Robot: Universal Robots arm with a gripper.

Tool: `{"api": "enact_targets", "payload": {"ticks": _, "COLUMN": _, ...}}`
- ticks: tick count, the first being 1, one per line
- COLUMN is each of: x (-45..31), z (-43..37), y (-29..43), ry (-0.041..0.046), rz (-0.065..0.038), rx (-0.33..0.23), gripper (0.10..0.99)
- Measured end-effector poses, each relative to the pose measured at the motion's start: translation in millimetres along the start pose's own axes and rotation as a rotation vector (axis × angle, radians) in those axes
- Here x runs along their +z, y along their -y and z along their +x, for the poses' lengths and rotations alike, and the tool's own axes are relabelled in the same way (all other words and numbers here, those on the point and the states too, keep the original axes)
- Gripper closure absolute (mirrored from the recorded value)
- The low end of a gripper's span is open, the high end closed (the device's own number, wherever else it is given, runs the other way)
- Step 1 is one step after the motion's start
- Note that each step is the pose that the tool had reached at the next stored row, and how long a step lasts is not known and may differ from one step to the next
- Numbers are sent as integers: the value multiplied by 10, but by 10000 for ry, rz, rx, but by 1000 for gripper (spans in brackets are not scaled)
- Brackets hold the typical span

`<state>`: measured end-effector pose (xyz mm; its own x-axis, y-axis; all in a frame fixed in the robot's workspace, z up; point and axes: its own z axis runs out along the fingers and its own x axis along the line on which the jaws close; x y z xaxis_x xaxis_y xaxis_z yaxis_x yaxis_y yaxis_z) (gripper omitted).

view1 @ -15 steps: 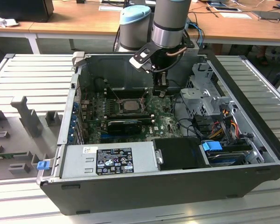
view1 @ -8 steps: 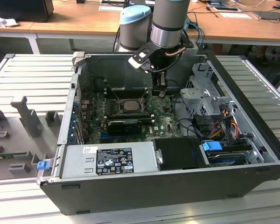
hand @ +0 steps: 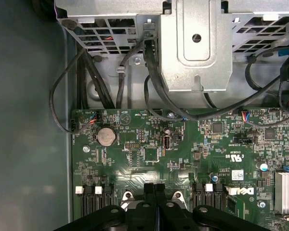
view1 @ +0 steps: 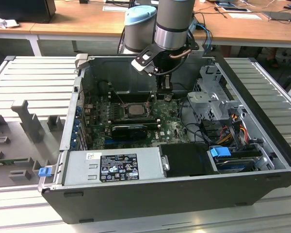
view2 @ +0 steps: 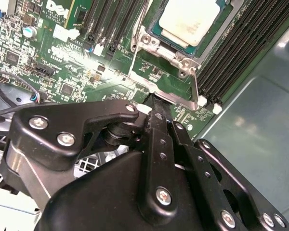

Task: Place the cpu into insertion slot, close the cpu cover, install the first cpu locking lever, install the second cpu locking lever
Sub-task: 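Close the cpu cover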

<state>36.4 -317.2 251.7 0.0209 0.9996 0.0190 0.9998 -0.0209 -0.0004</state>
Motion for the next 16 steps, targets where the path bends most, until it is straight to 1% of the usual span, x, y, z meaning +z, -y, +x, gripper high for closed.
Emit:
{"api": "enact_targets", "payload": {"ticks": 11, "x": 0, "z": -1, "y": 55, "ry": 0, "rz": 0, "rx": 0, "gripper": 980}}
{"api": "enact_targets", "payload": {"ticks": 16, "x": 0, "z": -2, "y": 101, "ry": -2, "rz": 0, "rx": 0, "gripper": 980}}
